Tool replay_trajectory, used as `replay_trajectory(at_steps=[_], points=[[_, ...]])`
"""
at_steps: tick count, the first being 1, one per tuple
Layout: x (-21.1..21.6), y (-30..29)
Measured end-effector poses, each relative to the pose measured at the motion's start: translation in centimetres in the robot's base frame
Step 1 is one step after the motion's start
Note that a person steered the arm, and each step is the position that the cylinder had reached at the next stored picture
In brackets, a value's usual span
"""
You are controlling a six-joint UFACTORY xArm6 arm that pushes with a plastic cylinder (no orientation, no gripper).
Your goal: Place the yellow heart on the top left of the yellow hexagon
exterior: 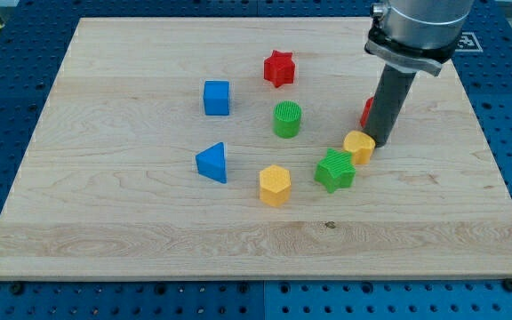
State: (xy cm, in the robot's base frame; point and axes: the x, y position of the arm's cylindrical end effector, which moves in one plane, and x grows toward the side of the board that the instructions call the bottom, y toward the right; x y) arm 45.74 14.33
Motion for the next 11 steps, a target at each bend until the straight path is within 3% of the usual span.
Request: replay_trajectory(at_steps=[5, 11], points=[[1.5, 0.9], [1.9, -7.8]])
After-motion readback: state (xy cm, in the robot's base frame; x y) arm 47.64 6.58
